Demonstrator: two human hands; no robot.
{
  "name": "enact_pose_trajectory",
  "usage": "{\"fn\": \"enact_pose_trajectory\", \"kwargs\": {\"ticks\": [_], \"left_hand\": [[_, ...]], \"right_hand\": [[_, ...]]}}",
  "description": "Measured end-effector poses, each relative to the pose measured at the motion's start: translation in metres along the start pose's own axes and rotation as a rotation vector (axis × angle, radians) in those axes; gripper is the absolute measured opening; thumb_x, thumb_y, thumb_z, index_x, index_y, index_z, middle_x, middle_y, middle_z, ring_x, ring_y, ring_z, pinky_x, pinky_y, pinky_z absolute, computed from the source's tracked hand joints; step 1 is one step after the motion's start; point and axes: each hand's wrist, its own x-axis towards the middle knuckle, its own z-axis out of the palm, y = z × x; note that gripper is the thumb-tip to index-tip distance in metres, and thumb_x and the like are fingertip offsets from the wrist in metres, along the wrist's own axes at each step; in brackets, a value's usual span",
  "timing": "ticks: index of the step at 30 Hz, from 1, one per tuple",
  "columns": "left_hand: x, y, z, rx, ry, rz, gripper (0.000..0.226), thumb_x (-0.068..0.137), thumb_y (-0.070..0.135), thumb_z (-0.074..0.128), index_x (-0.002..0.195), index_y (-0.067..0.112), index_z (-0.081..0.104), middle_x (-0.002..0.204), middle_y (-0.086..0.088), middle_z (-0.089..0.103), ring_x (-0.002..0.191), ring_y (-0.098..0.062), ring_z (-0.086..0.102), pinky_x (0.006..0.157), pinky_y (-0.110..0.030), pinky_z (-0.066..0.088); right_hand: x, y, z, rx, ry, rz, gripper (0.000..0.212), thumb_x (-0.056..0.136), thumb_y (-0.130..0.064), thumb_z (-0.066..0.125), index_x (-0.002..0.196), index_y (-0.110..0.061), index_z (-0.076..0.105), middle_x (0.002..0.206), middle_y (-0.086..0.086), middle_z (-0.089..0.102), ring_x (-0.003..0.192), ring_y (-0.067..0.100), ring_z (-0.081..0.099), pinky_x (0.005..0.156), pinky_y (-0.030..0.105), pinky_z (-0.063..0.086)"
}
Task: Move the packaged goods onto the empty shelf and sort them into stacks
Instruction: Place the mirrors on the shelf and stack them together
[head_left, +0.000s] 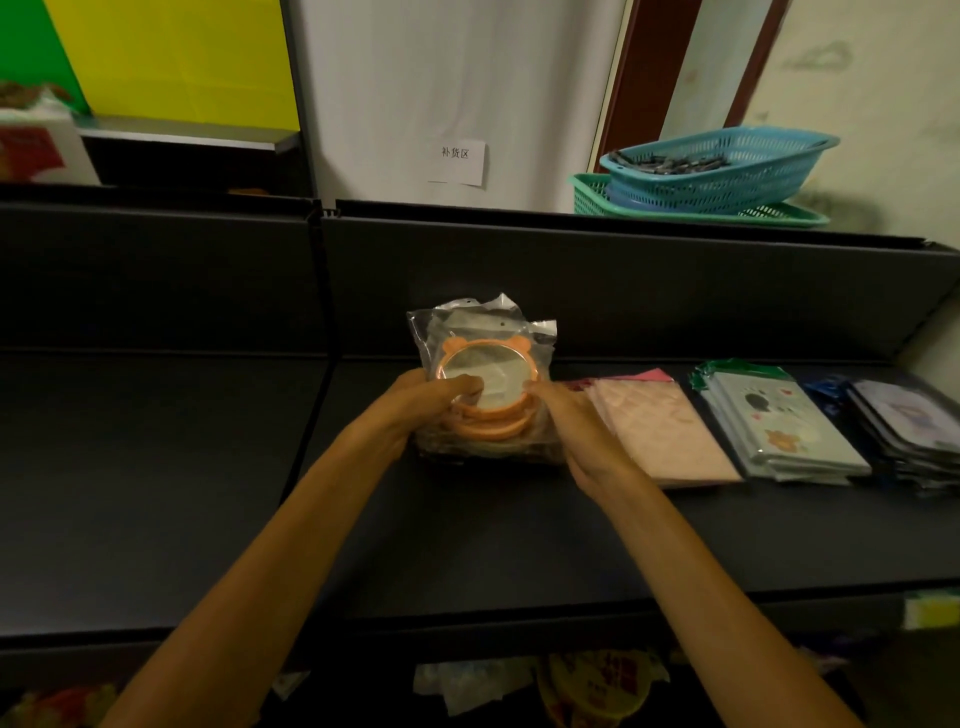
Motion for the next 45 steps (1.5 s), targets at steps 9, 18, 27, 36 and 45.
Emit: {"fn": "enact_pose_trajectory", "kwargs": {"ticks": [9,18,27,36,45], "left_hand": [[0.006,0.015,0.003,-0.007,0.044,-0.038,0.067,0.081,0.050,0.064,0.133,0.014,0.043,0.102,-0.009,0.056,0.094,-0.026,0.059,0.089,-0.043,0.048],[-0.002,-0.004,-0.007,-0.021,-0.045,0.089,0.075,0.070,0.046,0.074,0.135,0.027,0.042,0.129,-0.008,0.055,0.113,-0.027,0.058,0.099,-0.051,0.045],[0.003,-0.014,0.001,-0.075,-0.012,0.018,0.065,0.080,0.044,0.067,0.136,0.024,0.041,0.125,-0.008,0.056,0.107,-0.024,0.059,0.098,-0.046,0.045],[-0.011,-0.017,0.003,-0.030,0.011,0.089,0.064,0.083,0.044,0.065,0.137,0.023,0.038,0.118,-0.001,0.055,0.102,-0.018,0.057,0.091,-0.038,0.045],[-0.018,-0.016,0.008,-0.112,0.000,0.073,0.065,0.079,0.045,0.067,0.136,0.029,0.042,0.125,-0.006,0.058,0.107,-0.023,0.061,0.098,-0.050,0.046]], "right_hand": [[0.011,-0.015,0.013,0.141,-0.010,0.030,0.052,0.091,-0.039,0.055,0.136,-0.018,0.042,0.117,0.010,0.064,0.104,0.023,0.064,0.092,0.042,0.051],[0.008,-0.008,0.000,0.019,-0.045,-0.089,0.045,0.090,-0.047,0.055,0.132,-0.033,0.048,0.116,-0.005,0.065,0.105,0.013,0.062,0.074,0.027,0.047],[0.006,-0.005,0.013,0.005,-0.021,-0.045,0.044,0.093,-0.036,0.052,0.135,-0.026,0.042,0.121,0.002,0.061,0.104,0.015,0.061,0.085,0.032,0.051],[-0.002,-0.002,0.007,0.029,-0.049,-0.083,0.042,0.092,-0.039,0.054,0.132,-0.030,0.049,0.118,-0.002,0.065,0.104,0.012,0.063,0.079,0.026,0.051],[-0.005,0.005,0.013,0.024,-0.049,-0.079,0.038,0.093,-0.039,0.053,0.129,-0.026,0.053,0.116,0.000,0.067,0.103,0.011,0.065,0.078,0.022,0.050]]}}
